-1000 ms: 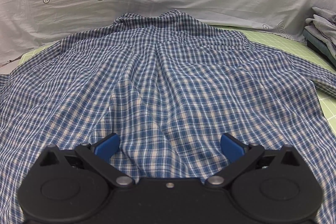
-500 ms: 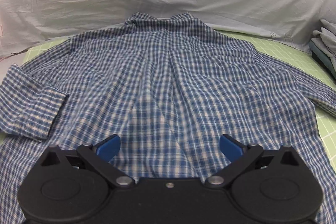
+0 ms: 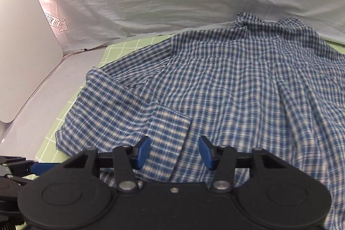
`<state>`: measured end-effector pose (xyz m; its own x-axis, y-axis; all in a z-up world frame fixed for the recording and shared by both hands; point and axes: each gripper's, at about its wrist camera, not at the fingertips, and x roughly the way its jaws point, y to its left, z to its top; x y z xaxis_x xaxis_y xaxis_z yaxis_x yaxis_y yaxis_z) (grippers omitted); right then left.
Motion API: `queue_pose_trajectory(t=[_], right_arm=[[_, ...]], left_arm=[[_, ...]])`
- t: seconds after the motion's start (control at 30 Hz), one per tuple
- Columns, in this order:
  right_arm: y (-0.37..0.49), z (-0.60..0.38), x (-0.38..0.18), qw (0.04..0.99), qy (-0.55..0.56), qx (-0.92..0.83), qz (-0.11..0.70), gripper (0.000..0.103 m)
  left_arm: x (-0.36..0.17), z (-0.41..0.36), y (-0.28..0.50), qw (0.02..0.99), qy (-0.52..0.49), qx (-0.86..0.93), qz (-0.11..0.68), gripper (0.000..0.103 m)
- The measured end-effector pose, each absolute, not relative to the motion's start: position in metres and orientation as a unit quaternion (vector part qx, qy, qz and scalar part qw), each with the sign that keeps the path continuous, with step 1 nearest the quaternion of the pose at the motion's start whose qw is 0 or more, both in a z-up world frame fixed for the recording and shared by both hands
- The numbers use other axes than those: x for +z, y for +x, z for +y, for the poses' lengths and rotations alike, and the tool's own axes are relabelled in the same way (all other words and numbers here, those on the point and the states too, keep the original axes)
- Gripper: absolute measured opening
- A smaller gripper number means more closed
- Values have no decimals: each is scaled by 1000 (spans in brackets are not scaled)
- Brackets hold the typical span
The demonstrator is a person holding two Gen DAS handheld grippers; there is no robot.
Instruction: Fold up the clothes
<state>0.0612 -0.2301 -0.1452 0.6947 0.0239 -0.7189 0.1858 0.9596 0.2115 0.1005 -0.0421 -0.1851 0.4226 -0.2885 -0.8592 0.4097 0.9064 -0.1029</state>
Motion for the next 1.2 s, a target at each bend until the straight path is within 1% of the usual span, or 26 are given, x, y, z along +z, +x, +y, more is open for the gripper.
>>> queue_pose_trajectory(t=[0.1,0.13,0.17,0.23,0.27,0.3,0.33,0.53,0.73,1.03,1.2], right_arm=[[62,-227,-153,904,149,-36,398,53],[62,-226,-154,905,148,-32,398,53],[61,-224,-155,905,148,-28,397,51],[62,-221,-155,907,131,-13,400,27],[63,-220,-155,906,124,-8,405,22],[62,-221,-153,905,123,-7,406,8],[62,-222,-151,905,122,-5,407,4],[36,-237,-126,922,122,-28,365,4],[-13,-271,-98,935,124,-63,326,4],[-90,-356,-84,933,138,-98,317,4],[-120,-403,-81,932,143,-108,314,4]], left_arm=[[-186,-43,100,842,62,-210,493,73],[-186,-44,98,843,65,-210,492,73],[-186,-46,97,843,70,-209,490,74],[-186,-48,95,845,76,-203,489,74],[-185,-47,93,845,77,-198,490,74],[-184,-47,92,846,78,-193,490,74],[-183,-47,90,847,79,-188,491,74],[-165,-54,59,855,71,-189,477,74],[-149,-63,24,862,65,-193,464,74],[-136,-124,-44,856,79,-219,461,74],[-140,-168,-72,851,76,-210,475,74]])
